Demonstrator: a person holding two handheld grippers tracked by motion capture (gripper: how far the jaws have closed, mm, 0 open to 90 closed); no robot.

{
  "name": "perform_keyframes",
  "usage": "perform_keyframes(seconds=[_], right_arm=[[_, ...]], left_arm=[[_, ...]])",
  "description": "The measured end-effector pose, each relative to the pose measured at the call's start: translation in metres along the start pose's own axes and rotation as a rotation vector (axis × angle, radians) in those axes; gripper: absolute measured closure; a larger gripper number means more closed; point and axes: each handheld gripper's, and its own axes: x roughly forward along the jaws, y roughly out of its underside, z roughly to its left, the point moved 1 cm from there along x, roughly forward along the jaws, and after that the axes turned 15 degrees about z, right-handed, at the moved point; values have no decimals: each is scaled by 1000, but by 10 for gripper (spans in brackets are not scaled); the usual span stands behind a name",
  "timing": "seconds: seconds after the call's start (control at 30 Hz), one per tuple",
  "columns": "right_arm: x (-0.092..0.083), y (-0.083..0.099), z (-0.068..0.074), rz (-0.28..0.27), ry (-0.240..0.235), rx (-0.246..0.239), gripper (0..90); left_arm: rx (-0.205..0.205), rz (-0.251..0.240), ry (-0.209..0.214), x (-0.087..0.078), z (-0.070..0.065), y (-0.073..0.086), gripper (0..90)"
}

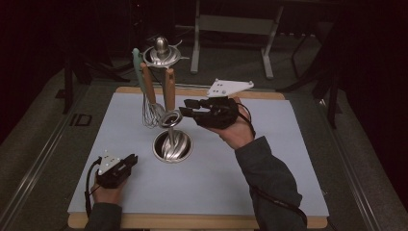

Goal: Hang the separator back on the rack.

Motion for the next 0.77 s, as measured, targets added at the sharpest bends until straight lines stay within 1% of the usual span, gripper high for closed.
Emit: perform_keyframes(seconds=[0.2, 0.37, 0.47, 0.5, 0.53, 0.67, 0.77], right_arm=[[-5, 6, -8, 11, 15, 17, 675], [-8, 12, -14, 37, 31, 38, 679], [-8, 18, -19, 67, 43, 53, 678], [-8, 20, -21, 87, 49, 63, 679], [-8, 22, -22, 93, 53, 62, 679], [-8, 32, -28, 131, 61, 83, 674], [-7, 41, -32, 156, 58, 97, 674]], left_arm=[[0, 0, 0, 0, 0, 0, 797], [0, 1, -1, 0, 0, 0, 796], [0, 2, -1, 0, 0, 0, 796], [0, 2, -1, 0, 0, 0, 796], [0, 1, -2, 0, 0, 0, 796], [-2, 3, -1, 0, 0, 0, 795], [-2, 9, -2, 1, 0, 0, 795]])
